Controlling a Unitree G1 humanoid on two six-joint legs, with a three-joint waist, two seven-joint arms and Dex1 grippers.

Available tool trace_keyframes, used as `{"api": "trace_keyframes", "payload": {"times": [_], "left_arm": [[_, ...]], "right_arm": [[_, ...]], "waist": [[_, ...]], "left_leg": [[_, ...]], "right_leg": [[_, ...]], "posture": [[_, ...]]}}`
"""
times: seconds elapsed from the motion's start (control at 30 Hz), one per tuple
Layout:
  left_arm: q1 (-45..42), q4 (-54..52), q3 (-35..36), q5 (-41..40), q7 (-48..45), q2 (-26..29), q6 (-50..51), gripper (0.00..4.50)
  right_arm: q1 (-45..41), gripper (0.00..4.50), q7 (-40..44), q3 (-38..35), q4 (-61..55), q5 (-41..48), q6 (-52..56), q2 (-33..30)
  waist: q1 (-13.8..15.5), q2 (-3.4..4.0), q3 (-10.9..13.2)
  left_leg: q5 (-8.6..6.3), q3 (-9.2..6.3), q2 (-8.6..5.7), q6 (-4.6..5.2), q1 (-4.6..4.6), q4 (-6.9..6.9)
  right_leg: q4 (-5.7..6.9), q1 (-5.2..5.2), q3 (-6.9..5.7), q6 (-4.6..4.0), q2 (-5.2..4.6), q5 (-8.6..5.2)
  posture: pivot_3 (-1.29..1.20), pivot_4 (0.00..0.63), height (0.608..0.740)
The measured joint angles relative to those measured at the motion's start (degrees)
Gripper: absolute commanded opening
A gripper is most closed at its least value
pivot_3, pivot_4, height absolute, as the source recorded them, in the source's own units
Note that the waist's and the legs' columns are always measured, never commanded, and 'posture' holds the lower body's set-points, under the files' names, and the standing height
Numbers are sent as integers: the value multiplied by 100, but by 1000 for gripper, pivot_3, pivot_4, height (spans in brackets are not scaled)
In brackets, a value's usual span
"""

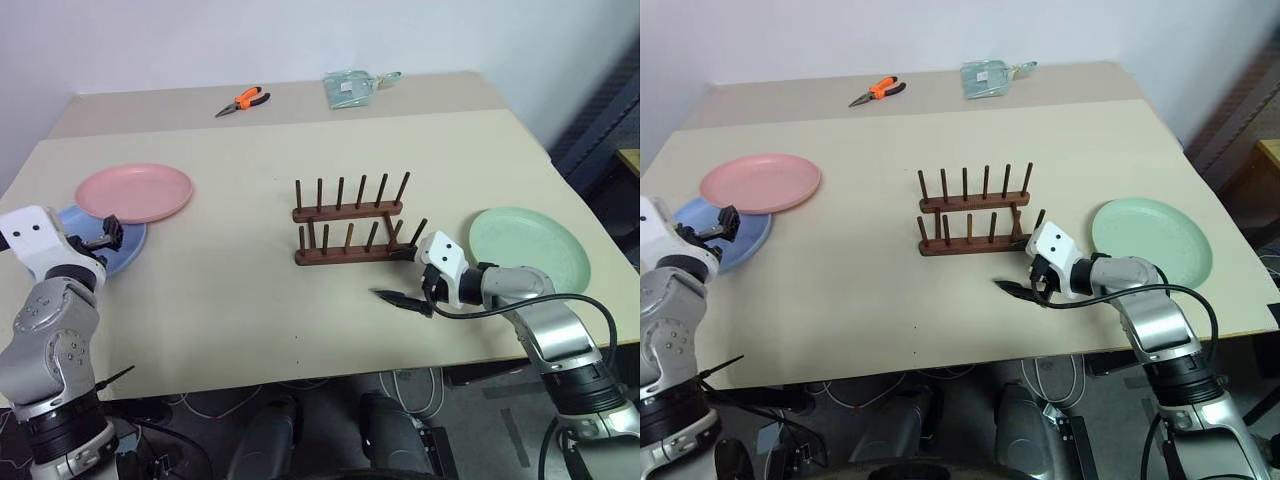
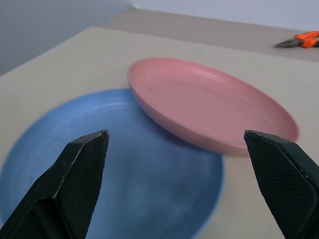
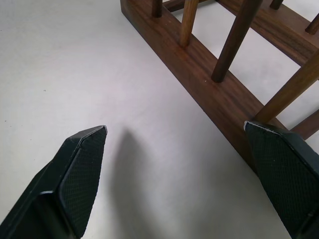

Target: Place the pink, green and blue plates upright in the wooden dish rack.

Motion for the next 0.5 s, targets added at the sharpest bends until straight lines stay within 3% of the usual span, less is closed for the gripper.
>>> {"api": "trace_keyframes", "payload": {"times": [0.5], "left_arm": [[-401, 226, 51, 77, 390, 179, 429, 4457]], "right_arm": [[-4, 4500, -249, 33, 81, -236, -264, 221]], "waist": [[-12, -5, 2]], "left_leg": [[-1, 0, 0, -4, 0, 0]], "right_leg": [[2, -4, 1, 0, 2, 1]], "posture": [[0, 150, 732]]}}
